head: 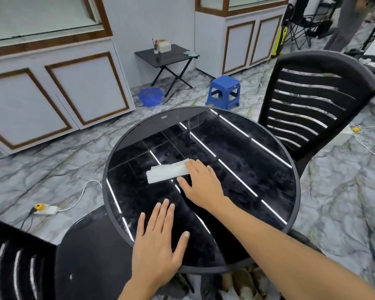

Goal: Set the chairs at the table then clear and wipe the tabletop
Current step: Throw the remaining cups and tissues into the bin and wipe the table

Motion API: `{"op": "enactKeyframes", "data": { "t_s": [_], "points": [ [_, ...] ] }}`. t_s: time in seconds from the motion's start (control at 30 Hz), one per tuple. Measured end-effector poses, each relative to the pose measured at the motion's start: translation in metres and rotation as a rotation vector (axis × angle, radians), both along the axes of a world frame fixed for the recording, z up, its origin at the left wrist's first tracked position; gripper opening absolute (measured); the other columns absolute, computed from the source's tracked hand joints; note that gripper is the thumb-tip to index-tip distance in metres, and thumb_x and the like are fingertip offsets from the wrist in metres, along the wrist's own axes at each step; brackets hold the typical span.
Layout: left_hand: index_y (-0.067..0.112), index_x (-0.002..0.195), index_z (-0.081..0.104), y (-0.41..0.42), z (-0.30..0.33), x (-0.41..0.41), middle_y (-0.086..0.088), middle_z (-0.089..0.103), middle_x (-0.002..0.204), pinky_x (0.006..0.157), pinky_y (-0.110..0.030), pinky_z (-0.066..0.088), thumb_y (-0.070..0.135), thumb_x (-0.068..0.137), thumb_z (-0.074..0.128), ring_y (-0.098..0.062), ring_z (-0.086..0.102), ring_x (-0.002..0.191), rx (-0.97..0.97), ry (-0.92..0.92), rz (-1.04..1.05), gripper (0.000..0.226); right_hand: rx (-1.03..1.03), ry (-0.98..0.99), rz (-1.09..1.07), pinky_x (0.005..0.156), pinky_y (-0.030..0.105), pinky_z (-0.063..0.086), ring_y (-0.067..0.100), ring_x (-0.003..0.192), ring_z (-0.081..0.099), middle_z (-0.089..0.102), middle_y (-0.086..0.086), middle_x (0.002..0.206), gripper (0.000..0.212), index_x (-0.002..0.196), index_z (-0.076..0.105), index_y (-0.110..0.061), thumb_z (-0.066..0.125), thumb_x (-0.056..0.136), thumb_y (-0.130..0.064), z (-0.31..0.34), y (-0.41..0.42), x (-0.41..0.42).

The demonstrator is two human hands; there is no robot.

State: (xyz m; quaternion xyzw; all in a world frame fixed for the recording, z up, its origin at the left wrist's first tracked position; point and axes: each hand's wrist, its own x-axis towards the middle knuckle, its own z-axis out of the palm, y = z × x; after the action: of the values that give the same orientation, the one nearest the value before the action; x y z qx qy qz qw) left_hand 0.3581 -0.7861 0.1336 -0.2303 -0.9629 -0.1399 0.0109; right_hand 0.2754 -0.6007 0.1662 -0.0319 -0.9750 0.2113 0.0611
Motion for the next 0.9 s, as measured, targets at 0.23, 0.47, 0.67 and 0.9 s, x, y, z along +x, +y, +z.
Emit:
{"op": "enactKeyframes", "data": {
  "t_s": [0.23, 0.47, 0.67, 0.9],
  "points": [
    [0.018, 0.156, 0.03, 0.001, 0.0, -0.001, 0.004, 0.02, 0.166, 0.122, -0.047, 0.01, 0.063, 0.098, 0.027, -0.011, 0.009, 0.154, -0.011, -0.012, 0.006, 0.074, 0.106, -0.001, -0.095, 0.119, 0.054, 0.021, 0.026, 0.149, 0.025, 0.032, 0.009, 0.16, 0.085, 0.151, 0.033, -0.01, 0.014, 0.089, -0.064, -0.016, -0.024, -0.028],
    [0.019, 0.156, 0.028, 0.0, 0.0, 0.0, 0.004, 0.017, 0.166, 0.123, -0.046, 0.009, 0.063, 0.098, 0.028, -0.01, 0.007, 0.154, -0.021, -0.011, 0.016, 0.073, 0.165, -0.079, -0.103, 0.121, 0.054, 0.005, 0.025, 0.153, 0.009, 0.019, 0.01, 0.165, 0.076, 0.156, 0.023, -0.013, 0.016, 0.097, -0.06, -0.021, -0.033, -0.035],
    [0.019, 0.156, 0.029, 0.0, 0.001, 0.0, 0.004, 0.021, 0.166, 0.122, -0.046, 0.011, 0.063, 0.097, 0.031, -0.011, 0.01, 0.154, -0.003, -0.01, 0.019, 0.073, 0.098, -0.074, -0.023, 0.122, 0.044, 0.01, 0.022, 0.152, 0.016, 0.026, 0.008, 0.163, 0.052, 0.153, 0.032, -0.011, 0.03, 0.107, -0.037, -0.014, -0.021, -0.029],
    [0.022, 0.157, 0.026, -0.002, 0.002, -0.003, 0.008, 0.013, 0.166, 0.123, -0.045, 0.005, 0.065, 0.096, 0.025, -0.01, 0.005, 0.154, -0.038, -0.03, 0.019, 0.075, -0.049, -0.001, -0.047, 0.114, 0.032, 0.025, 0.024, 0.131, 0.047, 0.056, 0.007, 0.14, 0.036, 0.134, 0.055, -0.005, 0.037, 0.108, -0.022, 0.013, 0.01, 0.023]
  ]
}}
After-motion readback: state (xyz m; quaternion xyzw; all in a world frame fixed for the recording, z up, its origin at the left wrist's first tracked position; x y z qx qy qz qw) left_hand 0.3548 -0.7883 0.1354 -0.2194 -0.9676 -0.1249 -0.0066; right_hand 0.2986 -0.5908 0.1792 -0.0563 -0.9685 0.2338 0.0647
